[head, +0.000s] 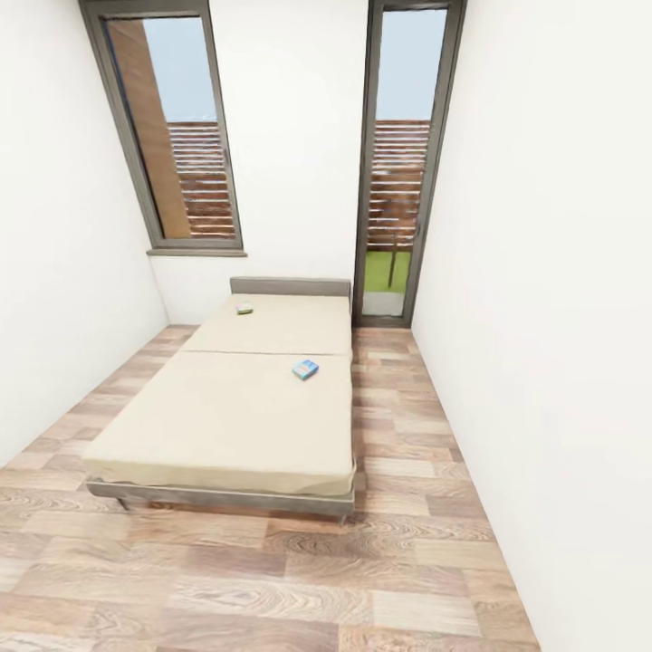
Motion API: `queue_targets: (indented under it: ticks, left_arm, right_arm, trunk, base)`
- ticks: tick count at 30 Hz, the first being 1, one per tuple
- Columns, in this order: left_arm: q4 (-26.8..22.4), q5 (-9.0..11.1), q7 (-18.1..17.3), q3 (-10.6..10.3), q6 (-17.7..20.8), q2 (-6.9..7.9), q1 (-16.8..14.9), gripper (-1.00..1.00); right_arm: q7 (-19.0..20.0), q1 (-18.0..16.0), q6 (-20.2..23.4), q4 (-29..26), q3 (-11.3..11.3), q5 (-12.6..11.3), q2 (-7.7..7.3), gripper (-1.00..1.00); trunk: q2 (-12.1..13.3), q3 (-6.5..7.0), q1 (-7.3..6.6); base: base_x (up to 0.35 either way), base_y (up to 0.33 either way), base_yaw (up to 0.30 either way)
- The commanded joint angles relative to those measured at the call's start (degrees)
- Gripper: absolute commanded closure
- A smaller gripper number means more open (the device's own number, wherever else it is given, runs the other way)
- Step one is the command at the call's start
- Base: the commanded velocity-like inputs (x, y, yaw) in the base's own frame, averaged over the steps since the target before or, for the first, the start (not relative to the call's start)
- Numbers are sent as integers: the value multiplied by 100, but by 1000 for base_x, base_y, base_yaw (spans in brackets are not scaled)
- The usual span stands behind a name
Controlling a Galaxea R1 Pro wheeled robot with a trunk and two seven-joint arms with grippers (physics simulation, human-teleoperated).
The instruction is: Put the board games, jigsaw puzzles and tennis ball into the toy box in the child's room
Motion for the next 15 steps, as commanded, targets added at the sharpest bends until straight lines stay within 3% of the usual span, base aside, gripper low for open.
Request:
queue_targets:
  ticks: [1, 9, 15]
  left_arm:
    - [-16, -60, -7, -10, 34, 1, 1, -100]
    - [-16, -61, -7, -10, 35, 2, 1, -100]
    - [-16, -61, -7, -10, 35, 1, 1, -100]
  right_arm:
    - [-4, -5, -20, 4, -23, -24, 4, -100]
    - [-4, -5, -62, 4, -17, -13, 15, -100]
    - [-4, -5, -92, 4, -14, 13, 35, -100]
  trunk:
    - [-7, -14, 1]
    - [-7, -57, 1]
    - [-7, -75, 1]
  base:
    - [0, 14, -234]
    - [61, 66, -226]
    - [180, 157, -72]
